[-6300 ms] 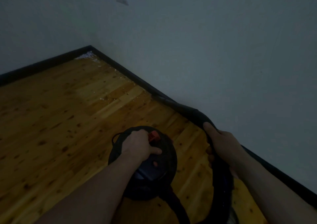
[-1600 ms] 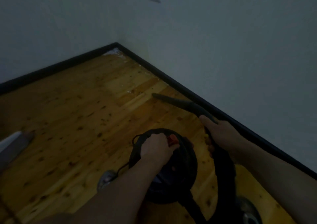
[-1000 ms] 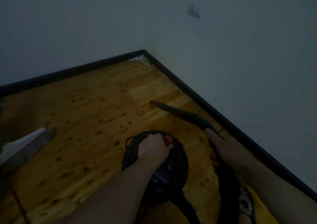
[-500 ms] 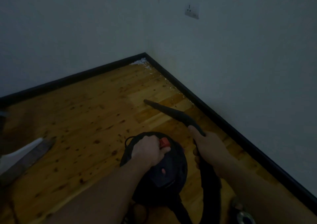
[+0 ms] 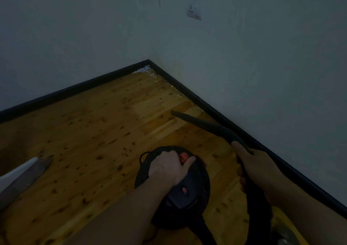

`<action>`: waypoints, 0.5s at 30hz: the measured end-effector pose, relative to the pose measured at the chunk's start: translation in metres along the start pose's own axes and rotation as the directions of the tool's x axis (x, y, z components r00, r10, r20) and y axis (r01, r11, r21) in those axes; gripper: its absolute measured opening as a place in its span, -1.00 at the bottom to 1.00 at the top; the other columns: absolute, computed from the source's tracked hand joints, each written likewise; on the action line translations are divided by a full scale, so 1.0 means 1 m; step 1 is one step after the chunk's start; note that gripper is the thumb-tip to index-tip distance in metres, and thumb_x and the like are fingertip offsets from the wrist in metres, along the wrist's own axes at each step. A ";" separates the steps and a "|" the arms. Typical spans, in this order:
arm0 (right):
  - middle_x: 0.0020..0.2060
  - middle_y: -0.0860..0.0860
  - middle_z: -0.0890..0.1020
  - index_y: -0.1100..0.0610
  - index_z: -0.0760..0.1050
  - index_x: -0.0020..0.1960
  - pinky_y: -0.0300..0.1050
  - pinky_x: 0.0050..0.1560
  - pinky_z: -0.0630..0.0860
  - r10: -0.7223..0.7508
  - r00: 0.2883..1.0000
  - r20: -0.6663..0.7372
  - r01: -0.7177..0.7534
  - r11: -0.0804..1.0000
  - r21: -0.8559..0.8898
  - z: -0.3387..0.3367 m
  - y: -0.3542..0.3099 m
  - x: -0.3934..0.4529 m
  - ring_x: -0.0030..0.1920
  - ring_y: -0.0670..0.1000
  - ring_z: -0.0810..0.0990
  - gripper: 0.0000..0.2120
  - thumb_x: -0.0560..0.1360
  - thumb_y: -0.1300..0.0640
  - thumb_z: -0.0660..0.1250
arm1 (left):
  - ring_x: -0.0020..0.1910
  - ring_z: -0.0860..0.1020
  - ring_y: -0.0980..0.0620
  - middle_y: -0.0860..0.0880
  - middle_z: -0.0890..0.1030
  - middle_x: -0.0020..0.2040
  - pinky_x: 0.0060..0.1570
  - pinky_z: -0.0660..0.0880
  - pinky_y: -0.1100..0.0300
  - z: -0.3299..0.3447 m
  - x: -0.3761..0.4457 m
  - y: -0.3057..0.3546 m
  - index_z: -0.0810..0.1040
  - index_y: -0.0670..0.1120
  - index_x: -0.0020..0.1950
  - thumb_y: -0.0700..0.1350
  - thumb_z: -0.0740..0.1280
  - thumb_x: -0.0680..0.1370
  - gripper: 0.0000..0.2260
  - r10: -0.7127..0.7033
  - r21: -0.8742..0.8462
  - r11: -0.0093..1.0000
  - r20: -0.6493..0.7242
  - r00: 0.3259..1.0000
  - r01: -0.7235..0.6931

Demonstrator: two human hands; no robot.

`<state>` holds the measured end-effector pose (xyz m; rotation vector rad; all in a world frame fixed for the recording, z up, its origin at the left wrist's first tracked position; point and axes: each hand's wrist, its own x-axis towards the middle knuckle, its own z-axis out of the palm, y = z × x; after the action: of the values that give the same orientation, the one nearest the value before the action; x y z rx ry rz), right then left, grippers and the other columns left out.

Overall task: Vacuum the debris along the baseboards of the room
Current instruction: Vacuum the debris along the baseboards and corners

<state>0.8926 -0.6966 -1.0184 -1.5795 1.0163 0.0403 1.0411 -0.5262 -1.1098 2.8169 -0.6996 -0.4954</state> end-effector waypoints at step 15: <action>-0.54 0.06 0.41 0.20 0.43 -0.12 -0.16 -0.52 0.39 0.046 0.999 0.008 -0.046 0.998 -0.042 -0.059 0.020 -0.073 -0.59 0.03 0.37 -0.56 0.61 -0.19 0.30 | -0.32 0.55 -0.01 -0.04 0.58 -0.24 -0.39 0.45 0.14 0.022 -0.034 0.042 0.51 -0.04 -0.17 0.50 0.09 0.55 -0.39 0.009 -0.044 0.999 0.010 1.000 -0.009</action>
<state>0.8063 -0.7018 -0.9770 -1.5921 1.0510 0.1003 0.9877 -0.5486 -1.1100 2.7714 -0.6943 -0.5172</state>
